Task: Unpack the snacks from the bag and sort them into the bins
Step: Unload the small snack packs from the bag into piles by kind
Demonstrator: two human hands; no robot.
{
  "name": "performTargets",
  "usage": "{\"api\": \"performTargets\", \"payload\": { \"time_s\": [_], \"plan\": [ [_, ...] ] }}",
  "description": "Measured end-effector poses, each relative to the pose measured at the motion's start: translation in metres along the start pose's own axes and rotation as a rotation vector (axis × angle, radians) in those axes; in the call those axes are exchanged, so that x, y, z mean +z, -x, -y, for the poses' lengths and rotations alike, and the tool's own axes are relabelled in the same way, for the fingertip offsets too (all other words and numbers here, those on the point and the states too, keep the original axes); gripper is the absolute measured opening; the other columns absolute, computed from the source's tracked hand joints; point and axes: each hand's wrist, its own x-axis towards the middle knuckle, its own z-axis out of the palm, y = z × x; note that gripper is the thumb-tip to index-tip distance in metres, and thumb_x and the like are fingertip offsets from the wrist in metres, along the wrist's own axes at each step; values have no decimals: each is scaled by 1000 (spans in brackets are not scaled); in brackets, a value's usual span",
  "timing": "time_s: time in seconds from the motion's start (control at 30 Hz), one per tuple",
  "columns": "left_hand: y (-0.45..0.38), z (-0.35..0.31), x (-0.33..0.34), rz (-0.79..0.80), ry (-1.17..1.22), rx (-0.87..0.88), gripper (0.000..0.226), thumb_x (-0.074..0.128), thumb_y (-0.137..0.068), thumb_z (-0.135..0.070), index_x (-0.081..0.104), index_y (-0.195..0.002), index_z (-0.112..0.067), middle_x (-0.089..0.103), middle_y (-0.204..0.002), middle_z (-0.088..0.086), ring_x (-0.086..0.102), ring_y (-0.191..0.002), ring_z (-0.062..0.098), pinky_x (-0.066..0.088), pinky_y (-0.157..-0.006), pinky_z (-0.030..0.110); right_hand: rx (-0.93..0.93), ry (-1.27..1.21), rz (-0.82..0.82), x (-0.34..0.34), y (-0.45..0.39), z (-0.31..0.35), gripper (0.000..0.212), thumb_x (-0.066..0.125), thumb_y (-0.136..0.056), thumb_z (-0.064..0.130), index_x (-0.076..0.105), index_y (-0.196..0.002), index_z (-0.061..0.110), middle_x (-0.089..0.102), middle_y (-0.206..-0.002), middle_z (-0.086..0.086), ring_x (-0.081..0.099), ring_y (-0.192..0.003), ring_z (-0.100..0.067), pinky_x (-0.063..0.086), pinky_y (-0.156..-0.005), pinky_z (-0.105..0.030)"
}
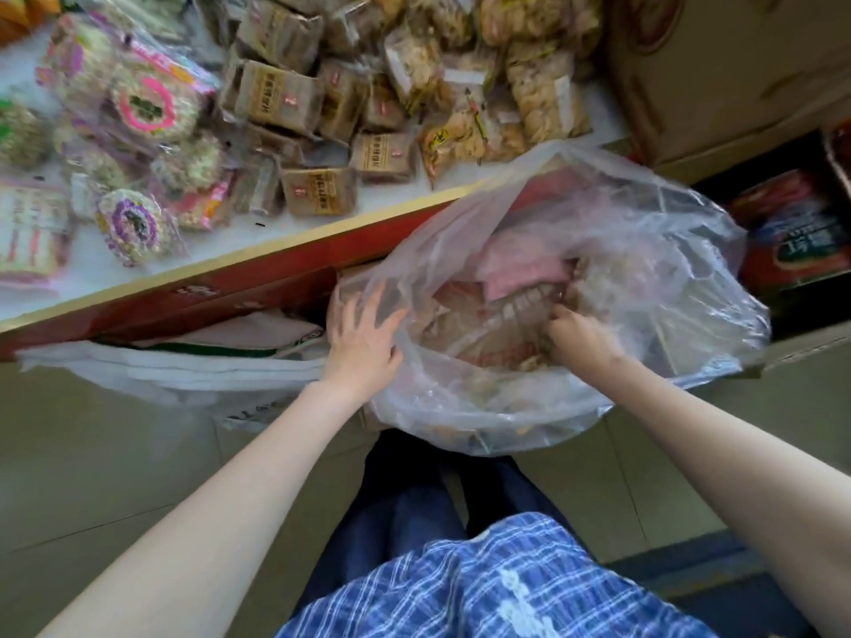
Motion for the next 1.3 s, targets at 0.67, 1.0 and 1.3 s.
{"api": "performTargets", "payload": {
  "time_s": [0.67,1.0,1.3],
  "plan": [
    [13,30,-60,-400,445,90,81,66,-83,-35,18,-149,-26,21,-154,2,22,-140,23,25,-112,45,-510,-246,-382,-188,3,84,15,60,-79,4,67,-91,9,65,-89,-8,61,-84,-27,47,-74,-34],
    [21,73,-82,-350,948,138,72,74,-76,-35,33,-135,-35,41,-139,-7,35,-129,8,30,-106,30,-491,-628,-270,-251,-25,177,9,60,-85,3,66,-90,7,64,-80,0,56,-74,-9,45,-76,-21],
    [50,156,-108,-502,1472,-253,25,63,-88,-12,49,-109,-18,63,-98,1,64,-72,3,54,-64,20,-313,-952,-173,-241,-61,230,15,57,-89,7,60,-102,13,65,-100,-8,60,-77,-16,51,-77,-30]
  ]
}}
